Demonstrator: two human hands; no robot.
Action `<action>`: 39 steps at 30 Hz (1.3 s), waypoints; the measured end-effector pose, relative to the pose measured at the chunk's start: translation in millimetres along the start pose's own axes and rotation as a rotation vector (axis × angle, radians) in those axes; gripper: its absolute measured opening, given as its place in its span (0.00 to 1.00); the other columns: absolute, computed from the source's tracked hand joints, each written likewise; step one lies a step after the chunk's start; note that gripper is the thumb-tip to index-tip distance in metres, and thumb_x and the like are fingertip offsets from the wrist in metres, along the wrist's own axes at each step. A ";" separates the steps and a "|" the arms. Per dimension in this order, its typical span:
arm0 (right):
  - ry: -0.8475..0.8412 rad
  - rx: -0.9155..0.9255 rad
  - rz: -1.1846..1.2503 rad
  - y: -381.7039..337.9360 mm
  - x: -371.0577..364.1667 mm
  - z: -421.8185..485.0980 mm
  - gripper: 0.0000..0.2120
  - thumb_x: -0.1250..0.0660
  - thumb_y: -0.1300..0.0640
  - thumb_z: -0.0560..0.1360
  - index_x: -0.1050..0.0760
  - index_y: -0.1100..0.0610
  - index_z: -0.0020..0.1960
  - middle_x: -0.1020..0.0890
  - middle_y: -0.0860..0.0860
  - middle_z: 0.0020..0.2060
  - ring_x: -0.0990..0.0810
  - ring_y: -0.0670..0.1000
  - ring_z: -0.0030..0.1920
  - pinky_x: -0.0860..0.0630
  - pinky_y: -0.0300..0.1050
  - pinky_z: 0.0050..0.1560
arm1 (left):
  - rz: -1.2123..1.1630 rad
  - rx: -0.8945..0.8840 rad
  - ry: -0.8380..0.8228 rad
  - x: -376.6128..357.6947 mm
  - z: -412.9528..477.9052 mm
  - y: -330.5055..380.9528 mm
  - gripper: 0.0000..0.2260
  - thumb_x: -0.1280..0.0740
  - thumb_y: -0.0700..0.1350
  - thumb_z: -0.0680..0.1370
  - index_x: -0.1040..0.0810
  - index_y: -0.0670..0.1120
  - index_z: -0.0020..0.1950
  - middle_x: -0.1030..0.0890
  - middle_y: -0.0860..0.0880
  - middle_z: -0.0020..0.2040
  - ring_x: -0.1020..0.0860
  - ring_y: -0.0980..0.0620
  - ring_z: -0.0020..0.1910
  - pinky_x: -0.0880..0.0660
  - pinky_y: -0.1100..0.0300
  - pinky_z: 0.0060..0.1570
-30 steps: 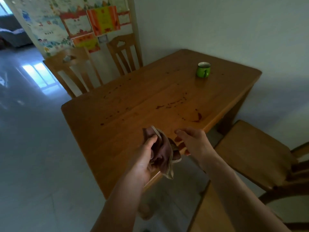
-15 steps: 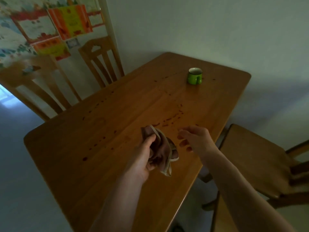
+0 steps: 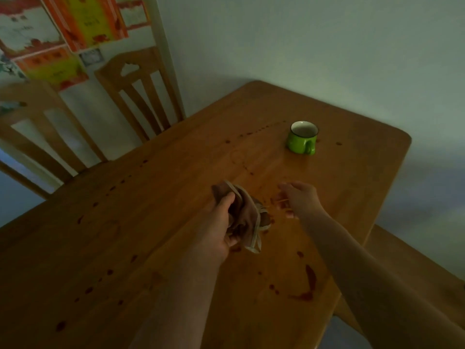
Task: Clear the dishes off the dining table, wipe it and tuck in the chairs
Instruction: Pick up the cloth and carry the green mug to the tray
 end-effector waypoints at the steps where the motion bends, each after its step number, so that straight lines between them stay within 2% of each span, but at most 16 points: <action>1: -0.002 -0.003 -0.009 -3.1 1.4 17.2 0.09 0.39 0.56 0.82 0.25 0.56 0.44 0.20 0.54 0.36 0.23 0.50 0.29 0.31 0.38 0.27 | 0.001 -0.001 -0.003 -12.8 11.4 5.8 0.19 0.35 0.50 0.80 0.30 0.54 0.71 0.25 0.47 0.50 0.24 0.41 0.56 0.25 0.39 0.59; 3: 0.000 -0.015 -0.028 -8.0 6.3 49.7 0.08 0.39 0.56 0.81 0.25 0.57 0.46 0.20 0.53 0.35 0.24 0.50 0.29 0.31 0.39 0.29 | 0.007 -0.001 -0.009 -34.9 35.0 15.8 0.18 0.35 0.51 0.80 0.30 0.56 0.71 0.24 0.45 0.58 0.24 0.41 0.58 0.25 0.39 0.59; 4: 0.007 -0.024 -0.025 -10.0 10.3 65.9 0.07 0.40 0.57 0.81 0.25 0.57 0.49 0.20 0.53 0.35 0.24 0.50 0.29 0.31 0.39 0.29 | 0.006 0.003 -0.009 -44.1 47.0 19.7 0.17 0.35 0.51 0.80 0.29 0.56 0.70 0.24 0.45 0.59 0.23 0.41 0.57 0.25 0.39 0.59; 6: 0.045 -0.044 -0.006 -13.7 22.5 98.9 0.07 0.40 0.59 0.81 0.25 0.56 0.56 0.21 0.53 0.36 0.24 0.50 0.28 0.31 0.38 0.27 | 0.008 0.018 -0.015 -59.2 70.1 24.9 0.15 0.36 0.51 0.81 0.28 0.54 0.68 0.23 0.46 0.52 0.22 0.42 0.53 0.24 0.41 0.58; 8: 0.114 -0.068 0.034 -15.9 36.9 128.7 0.14 0.42 0.62 0.80 0.27 0.54 0.63 0.22 0.55 0.39 0.26 0.51 0.28 0.33 0.37 0.23 | 0.016 0.030 -0.022 -68.1 87.4 29.2 0.14 0.36 0.51 0.81 0.29 0.53 0.67 0.23 0.46 0.50 0.22 0.41 0.54 0.24 0.41 0.58; 11: 0.221 -0.129 0.064 -17.0 57.7 170.7 0.22 0.42 0.63 0.80 0.36 0.52 0.72 0.23 0.58 0.50 0.24 0.52 0.37 0.30 0.42 0.26 | 0.010 0.050 0.010 -70.6 111.6 31.1 0.13 0.36 0.51 0.81 0.28 0.52 0.65 0.23 0.45 0.51 0.23 0.40 0.57 0.25 0.40 0.60; 13: 0.236 -0.160 0.044 -17.5 65.5 192.4 0.24 0.40 0.61 0.80 0.41 0.50 0.74 0.26 0.60 0.59 0.21 0.56 0.45 0.28 0.43 0.25 | -0.002 0.070 0.029 -63.1 121.1 29.9 0.11 0.36 0.51 0.81 0.28 0.52 0.62 0.23 0.46 0.49 0.22 0.42 0.54 0.25 0.41 0.60; 14: 0.225 -0.174 0.027 -17.7 67.1 202.6 0.24 0.40 0.60 0.80 0.42 0.50 0.74 0.26 0.60 0.61 0.21 0.57 0.45 0.27 0.43 0.24 | 0.000 0.084 0.038 -57.9 125.6 28.4 0.10 0.36 0.51 0.81 0.29 0.52 0.61 0.23 0.46 0.49 0.22 0.42 0.53 0.25 0.41 0.60; 16: 0.170 -0.202 -0.013 -17.3 66.6 217.0 0.23 0.39 0.58 0.81 0.40 0.54 0.74 0.26 0.61 0.59 0.21 0.56 0.41 0.25 0.46 0.27 | -0.006 0.113 0.080 -42.9 132.5 25.2 0.10 0.37 0.52 0.81 0.29 0.51 0.61 0.23 0.45 0.49 0.22 0.43 0.51 0.26 0.42 0.61; 18: 0.128 -0.244 -0.009 -14.0 65.2 227.9 0.21 0.38 0.56 0.81 0.36 0.60 0.71 0.24 0.60 0.55 0.21 0.56 0.44 0.23 0.49 0.36 | -0.033 0.131 0.138 -25.5 139.6 21.5 0.12 0.37 0.52 0.81 0.28 0.49 0.62 0.23 0.44 0.49 0.22 0.43 0.50 0.26 0.41 0.61; 20: 0.124 -0.263 0.041 -12.0 64.7 235.2 0.18 0.38 0.54 0.81 0.33 0.61 0.68 0.23 0.59 0.52 0.21 0.56 0.45 0.22 0.50 0.41 | -0.067 0.138 0.179 -9.9 144.6 16.6 0.16 0.37 0.53 0.81 0.29 0.49 0.66 0.22 0.43 0.54 0.23 0.42 0.51 0.27 0.42 0.63; 22: 0.134 -0.261 0.086 -11.5 63.1 239.5 0.15 0.39 0.51 0.82 0.31 0.59 0.64 0.23 0.59 0.48 0.22 0.53 0.39 0.22 0.48 0.37 | -0.098 0.146 0.203 1.6 147.0 8.8 0.21 0.38 0.54 0.81 0.32 0.48 0.72 0.24 0.42 0.63 0.24 0.42 0.54 0.29 0.43 0.65; 24: 0.130 -0.259 0.101 -9.4 59.1 243.3 0.14 0.40 0.48 0.82 0.32 0.59 0.60 0.24 0.58 0.45 0.24 0.52 0.36 0.23 0.47 0.33 | -0.144 0.152 0.213 8.3 149.1 0.6 0.22 0.39 0.54 0.82 0.33 0.47 0.74 0.26 0.42 0.67 0.24 0.43 0.54 0.28 0.46 0.64; 27: 0.126 -0.249 0.080 -3.7 53.8 243.7 0.15 0.42 0.47 0.83 0.32 0.59 0.58 0.26 0.57 0.40 0.26 0.51 0.35 0.25 0.46 0.31 | -0.214 0.139 0.184 11.5 155.8 -11.7 0.21 0.41 0.53 0.82 0.34 0.47 0.74 0.25 0.42 0.64 0.24 0.45 0.55 0.28 0.50 0.61; 32: 0.179 -0.159 0.079 2.6 54.3 229.6 0.18 0.42 0.49 0.83 0.30 0.59 0.67 0.27 0.55 0.37 0.26 0.51 0.34 0.24 0.45 0.34 | -0.231 0.076 0.128 19.2 170.0 -23.4 0.22 0.42 0.55 0.82 0.36 0.51 0.75 0.25 0.43 0.67 0.23 0.46 0.58 0.29 0.52 0.60; 39: 0.174 -0.030 0.118 8.7 46.8 169.1 0.11 0.40 0.49 0.82 0.27 0.55 0.59 0.28 0.53 0.34 0.27 0.50 0.32 0.25 0.45 0.32 | -0.200 0.014 0.120 25.3 174.4 -22.8 0.22 0.41 0.55 0.82 0.36 0.52 0.76 0.27 0.43 0.70 0.26 0.45 0.66 0.28 0.52 0.60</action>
Point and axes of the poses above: each hand's wrist, its own z-axis towards the middle knuckle, its own x-axis out of the back of the hand, y = z × x, the point moved 7 cm from there along z, towards the middle knuckle
